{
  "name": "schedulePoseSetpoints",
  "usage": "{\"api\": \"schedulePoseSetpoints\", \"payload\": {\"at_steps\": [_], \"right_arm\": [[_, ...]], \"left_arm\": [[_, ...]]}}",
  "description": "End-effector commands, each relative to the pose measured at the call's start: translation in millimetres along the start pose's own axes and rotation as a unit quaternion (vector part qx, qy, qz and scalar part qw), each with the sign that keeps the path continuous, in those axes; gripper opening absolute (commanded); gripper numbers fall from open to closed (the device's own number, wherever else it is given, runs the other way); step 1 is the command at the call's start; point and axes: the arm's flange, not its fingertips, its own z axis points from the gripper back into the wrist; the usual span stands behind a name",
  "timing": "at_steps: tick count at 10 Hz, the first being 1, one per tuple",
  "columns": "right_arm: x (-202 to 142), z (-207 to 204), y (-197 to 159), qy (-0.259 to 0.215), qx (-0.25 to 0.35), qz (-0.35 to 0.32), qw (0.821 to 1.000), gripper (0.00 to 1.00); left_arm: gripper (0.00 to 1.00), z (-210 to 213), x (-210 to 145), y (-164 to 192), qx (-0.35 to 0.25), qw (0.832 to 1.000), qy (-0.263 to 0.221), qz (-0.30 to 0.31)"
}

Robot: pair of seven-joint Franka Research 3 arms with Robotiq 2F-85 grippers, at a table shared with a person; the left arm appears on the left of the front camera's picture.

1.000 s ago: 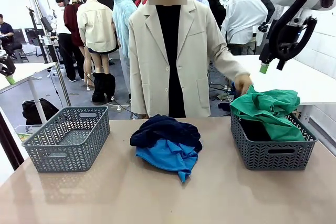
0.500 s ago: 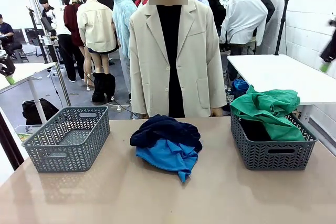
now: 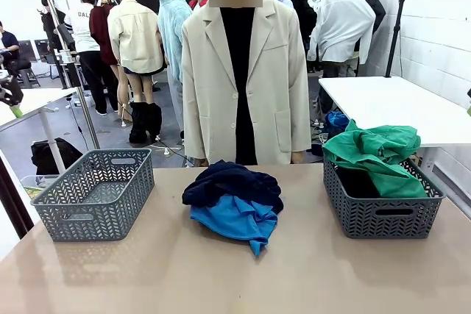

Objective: Sort the tops and bottoms.
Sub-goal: Lift clothes from the center of the table with your left hand.

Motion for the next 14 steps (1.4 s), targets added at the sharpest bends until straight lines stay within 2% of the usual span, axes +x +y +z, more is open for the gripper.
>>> {"api": "schedulePoseSetpoints", "payload": {"at_steps": [1, 2, 4, 5, 7, 8, 9, 12, 13, 14], "right_arm": [[3.3, 4.4, 5.8, 0.007, -0.009, 0.010, 1.000, 1.00], [3.3, 4.4, 5.8, 0.007, -0.009, 0.010, 1.000, 1.00], [3.3, 4.4, 5.8, 0.007, -0.009, 0.010, 1.000, 1.00], [3.3, 4.4, 5.8, 0.007, -0.009, 0.010, 1.000, 1.00], [3.3, 4.4, 5.8, 0.007, -0.009, 0.010, 1.000, 1.00], [3.3, 4.4, 5.8, 0.007, -0.009, 0.010, 1.000, 1.00], [3.3, 4.4, 5.8, 0.007, -0.009, 0.010, 1.000, 1.00], [3.3, 4.4, 5.8, 0.007, -0.009, 0.010, 1.000, 1.00], [3.3, 4.4, 5.8, 0.007, -0.009, 0.010, 1.000, 1.00], [3.3, 4.4, 5.8, 0.007, -0.009, 0.010, 1.000, 1.00]], "left_arm": [[0.79, 18.0, 2.9, -55.8, -0.048, 0.994, -0.025, -0.096], [0.79, 26.8, 3.6, -90.9, -0.075, 0.983, -0.044, -0.160], [0.79, 26.8, 3.1, -173.5, -0.088, 0.958, -0.056, -0.268], [0.79, 17.5, -0.2, -206.4, -0.089, 0.950, -0.049, -0.294], [0.79, -4.4, -14.1, -256.9, -0.144, 0.932, -0.018, -0.332], [0.79, -9.7, -23.3, -250.8, -0.129, 0.935, -0.030, -0.330], [0.79, 2.8, -23.9, -263.1, -0.109, 0.941, -0.027, -0.319], [0.79, -9.0, -24.0, -271.3, -0.118, 0.938, -0.022, -0.325], [0.79, -23.5, -30.6, -295.6, -0.149, 0.934, -0.019, -0.324], [0.79, -37.1, -36.1, -315.5, -0.161, 0.909, -0.023, -0.384]]}}
